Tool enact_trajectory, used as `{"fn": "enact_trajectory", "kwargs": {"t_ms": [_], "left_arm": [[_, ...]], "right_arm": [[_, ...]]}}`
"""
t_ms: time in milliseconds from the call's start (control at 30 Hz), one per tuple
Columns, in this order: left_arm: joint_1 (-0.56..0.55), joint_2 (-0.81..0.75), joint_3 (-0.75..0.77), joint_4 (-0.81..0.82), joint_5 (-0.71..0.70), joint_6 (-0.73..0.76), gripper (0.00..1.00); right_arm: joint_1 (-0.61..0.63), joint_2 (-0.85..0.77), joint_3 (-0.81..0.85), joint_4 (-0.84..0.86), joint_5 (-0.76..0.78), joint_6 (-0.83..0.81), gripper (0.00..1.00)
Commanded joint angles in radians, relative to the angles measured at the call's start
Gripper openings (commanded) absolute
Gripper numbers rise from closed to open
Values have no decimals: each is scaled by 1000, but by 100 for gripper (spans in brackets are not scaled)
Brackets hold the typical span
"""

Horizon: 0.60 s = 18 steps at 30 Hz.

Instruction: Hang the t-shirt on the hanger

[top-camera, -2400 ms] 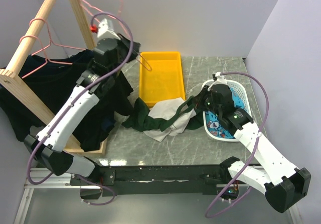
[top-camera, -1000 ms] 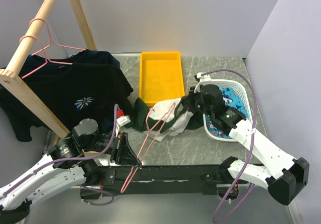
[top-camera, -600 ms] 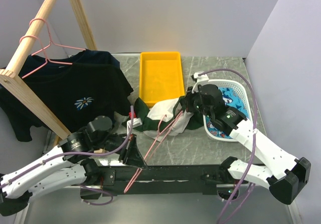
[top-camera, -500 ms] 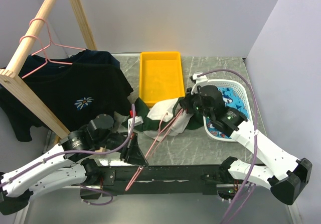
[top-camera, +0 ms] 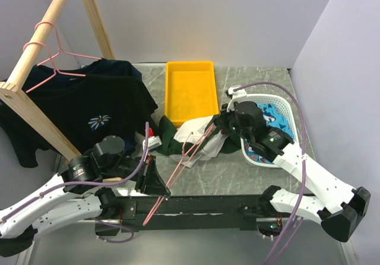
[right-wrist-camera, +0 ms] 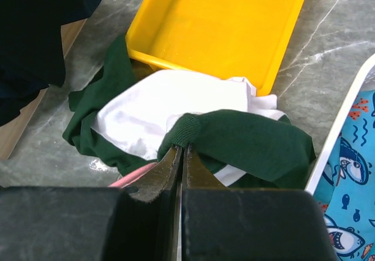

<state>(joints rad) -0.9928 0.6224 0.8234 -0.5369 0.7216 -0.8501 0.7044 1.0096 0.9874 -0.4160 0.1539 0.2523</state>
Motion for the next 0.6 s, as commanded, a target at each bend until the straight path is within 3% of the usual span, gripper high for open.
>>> {"fn": "enact_trajectory", "kwargs": {"t_ms": [0,367,567], "left_arm": [[-6,-13,45,-5,-21,37,1],[-4,19,23,43,-30,63,1],[-4,62,10,113,-2,80,1]], "right_arm": [[6,-17,62,8,13,-7,0],[33,-17,83,6,-54,-5,0],[78,14,180,-35,-47,-28,0]]}}
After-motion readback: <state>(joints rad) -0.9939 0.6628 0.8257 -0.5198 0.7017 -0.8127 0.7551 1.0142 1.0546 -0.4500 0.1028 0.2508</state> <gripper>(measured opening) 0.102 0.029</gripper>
